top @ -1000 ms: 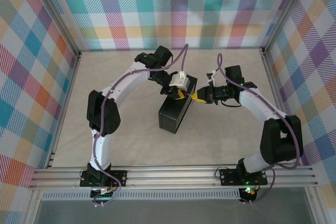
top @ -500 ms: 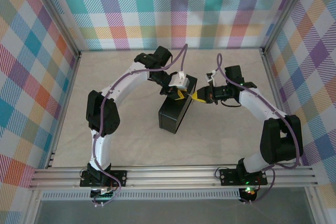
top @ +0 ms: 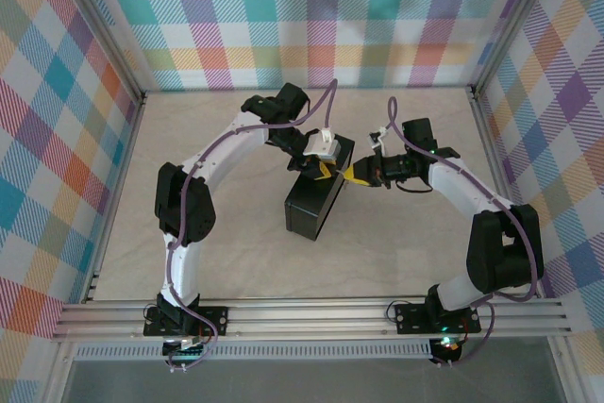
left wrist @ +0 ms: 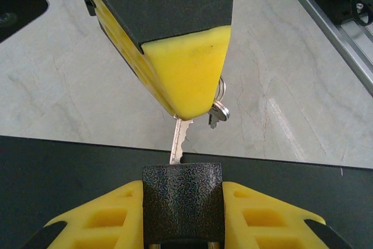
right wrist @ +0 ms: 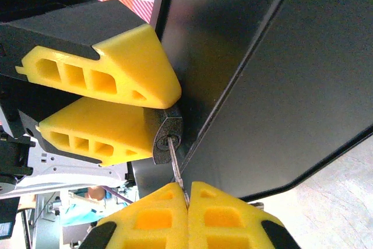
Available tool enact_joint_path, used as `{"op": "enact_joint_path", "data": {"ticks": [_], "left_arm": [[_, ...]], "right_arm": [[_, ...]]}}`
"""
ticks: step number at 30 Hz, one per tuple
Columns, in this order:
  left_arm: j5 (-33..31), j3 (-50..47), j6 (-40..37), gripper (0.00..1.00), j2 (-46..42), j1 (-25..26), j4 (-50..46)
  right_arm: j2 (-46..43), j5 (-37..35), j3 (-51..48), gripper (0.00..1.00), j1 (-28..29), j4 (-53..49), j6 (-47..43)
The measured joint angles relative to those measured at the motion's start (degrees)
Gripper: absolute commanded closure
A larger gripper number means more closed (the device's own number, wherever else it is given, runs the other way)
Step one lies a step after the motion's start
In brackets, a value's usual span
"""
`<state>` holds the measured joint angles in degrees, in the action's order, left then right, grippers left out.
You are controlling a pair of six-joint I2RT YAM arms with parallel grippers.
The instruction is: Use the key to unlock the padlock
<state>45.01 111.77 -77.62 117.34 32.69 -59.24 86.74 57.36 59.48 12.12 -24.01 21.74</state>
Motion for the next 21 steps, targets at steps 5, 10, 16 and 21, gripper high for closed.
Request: {"op": "enact_joint_path", "data": {"ticks": [5,10,16,21], "left_arm": [[0.0,0.0,0.0,0.73,-0.1,-0.2,-0.2],[0.0,0.0,-0.3,0.73,-0.2,-0.5,-0.5],[0.0,0.0,-0.7,0.73,-0.2,-0.8,-0.6],[0.4,-0.1,-1.0,0.73,-0.2,-1.0,-0.9]], "right_arm": [[1.1,0.5,1.0,0.96,0.2,-0.5,0.0],[1.9,0.8,2.1,0.96,0.5,-0.8,0.0],[3.0,1.5,3.1,0.97,0.7,-1.6,-0.3],[3.5,2.6,3.3,0.98,1.0,-2.8,-2.4]]}}
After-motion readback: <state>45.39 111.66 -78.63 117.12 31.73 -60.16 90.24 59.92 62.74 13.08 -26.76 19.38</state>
